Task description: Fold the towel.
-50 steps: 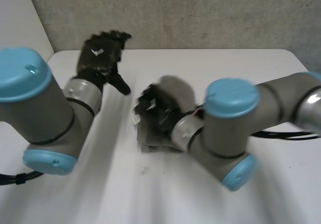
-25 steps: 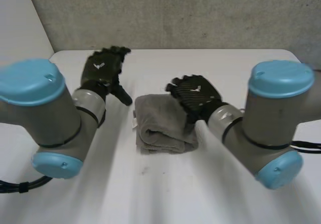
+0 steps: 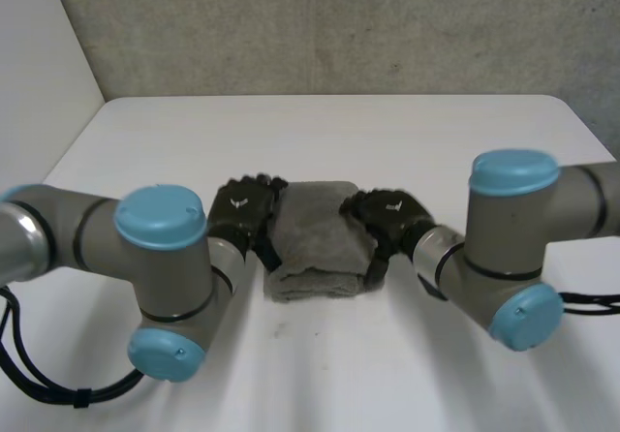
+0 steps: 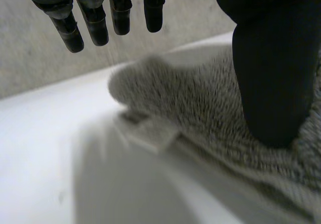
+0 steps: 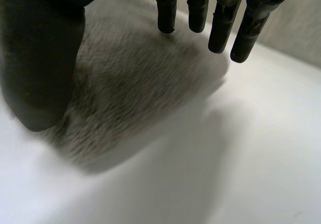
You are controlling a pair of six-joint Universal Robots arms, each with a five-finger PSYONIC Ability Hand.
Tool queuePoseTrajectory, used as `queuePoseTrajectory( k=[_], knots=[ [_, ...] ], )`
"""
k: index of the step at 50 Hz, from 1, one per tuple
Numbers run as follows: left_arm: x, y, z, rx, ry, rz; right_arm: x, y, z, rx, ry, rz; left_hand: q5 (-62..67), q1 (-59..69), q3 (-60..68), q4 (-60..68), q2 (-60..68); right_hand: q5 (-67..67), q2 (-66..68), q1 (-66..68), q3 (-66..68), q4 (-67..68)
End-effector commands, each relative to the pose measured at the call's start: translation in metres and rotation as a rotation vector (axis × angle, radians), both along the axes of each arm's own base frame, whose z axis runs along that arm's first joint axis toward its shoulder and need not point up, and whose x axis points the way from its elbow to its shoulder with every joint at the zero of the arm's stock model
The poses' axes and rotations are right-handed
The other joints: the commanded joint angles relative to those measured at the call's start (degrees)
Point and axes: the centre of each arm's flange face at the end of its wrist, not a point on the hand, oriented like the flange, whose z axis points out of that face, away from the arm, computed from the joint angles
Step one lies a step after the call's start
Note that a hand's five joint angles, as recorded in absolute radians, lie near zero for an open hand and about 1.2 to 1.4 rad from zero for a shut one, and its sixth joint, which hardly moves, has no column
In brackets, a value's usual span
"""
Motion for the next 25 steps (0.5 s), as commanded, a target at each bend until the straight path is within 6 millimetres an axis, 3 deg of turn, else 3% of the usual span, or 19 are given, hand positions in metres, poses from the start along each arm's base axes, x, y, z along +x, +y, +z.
queuePoseTrajectory(
  k=[1, 2, 3, 4, 5, 6, 7, 8, 9, 12, 14, 18, 25],
  knots=[
    [0.007, 0.002, 0.075, -0.139, 0.096, 0.014, -0.016, -0.006, 0.079, -0.166, -0.097, -0.061, -0.10, 0.73, 1.01, 1.06, 1.07, -3.49, -4.35, -2.96, -4.09, -5.02],
    [0.007, 0.002, 0.076, -0.139, 0.097, 0.014, -0.016, -0.006, 0.079, -0.166, -0.098, -0.061, -0.10, 0.73, 1.01, 1.06, 1.07, -3.49, -4.35, -2.96, -4.09, -5.02],
    [0.011, 0.005, 0.094, -0.161, 0.111, 0.019, -0.021, -0.005, 0.099, -0.207, -0.127, -0.075, -0.10, 0.73, 1.01, 1.06, 1.07, -3.49, -4.35, -2.96, -4.09, -5.02],
    [0.011, 0.005, 0.094, -0.161, 0.111, 0.019, -0.027, -0.005, 0.118, -0.247, -0.153, -0.097, -0.10, 0.73, 1.01, 1.06, 1.07, -3.49, -4.35, -2.96, -4.09, -5.02],
    [0.015, 0.009, 0.114, -0.184, 0.125, 0.021, -0.027, -0.005, 0.118, -0.247, -0.154, -0.097, 0.07, 0.90, 1.17, 1.22, 1.24, -3.49, -4.35, -2.96, -4.09, -5.02],
    [0.022, 0.012, 0.134, -0.207, 0.137, 0.032, -0.035, -0.006, 0.135, -0.285, -0.175, -0.128, 0.24, 1.07, 1.34, 1.39, 1.41, -3.49, -4.35, -2.96, -4.09, -5.02],
    [0.022, 0.012, 0.134, -0.207, 0.137, 0.032, -0.044, -0.008, 0.151, -0.316, -0.195, -0.166, 0.24, 1.07, 1.34, 1.39, 1.41, -3.49, -4.35, -2.96, -4.09, -5.02],
    [0.028, 0.015, 0.153, -0.227, 0.146, 0.042, -0.044, -0.008, 0.151, -0.317, -0.195, -0.166, 0.40, 1.24, 1.51, 1.56, 1.57, -3.49, -4.35, -2.96, -4.09, -5.02],
    [0.035, 0.017, 0.169, -0.241, 0.151, 0.053, -0.054, -0.010, 0.165, -0.348, -0.210, -0.208, 0.24, 1.07, 1.35, 1.40, 1.41, -3.49, -4.35, -2.96, -4.09, -5.02],
    [0.043, 0.019, 0.182, -0.249, 0.154, 0.071, -0.073, -0.015, 0.185, -0.389, -0.216, -0.291, 0.24, 1.07, 1.34, 1.39, 1.41, -3.49, -4.35, -2.96, -4.09, -5.02],
    [0.060, 0.018, 0.200, -0.250, 0.146, 0.117, -0.081, -0.017, 0.195, -0.407, -0.218, -0.323, 0.24, 1.07, 1.34, 1.39, 1.41, -3.49, -4.35, -2.96, -4.09, -5.02],
    [0.071, 0.017, 0.207, -0.226, 0.128, 0.147, -0.095, -0.019, 0.208, -0.395, -0.202, -0.369, -0.10, 0.73, 1.01, 1.06, 1.07, -3.49, -4.35, -2.96, -4.09, -5.02],
    [0.080, 0.023, 0.217, -0.195, 0.107, 0.167, -0.101, -0.019, 0.213, -0.369, -0.187, -0.389, -0.10, 0.73, 1.01, 1.06, 1.07, -3.49, -4.35, -2.96, -4.09, -5.02]
  ],
)
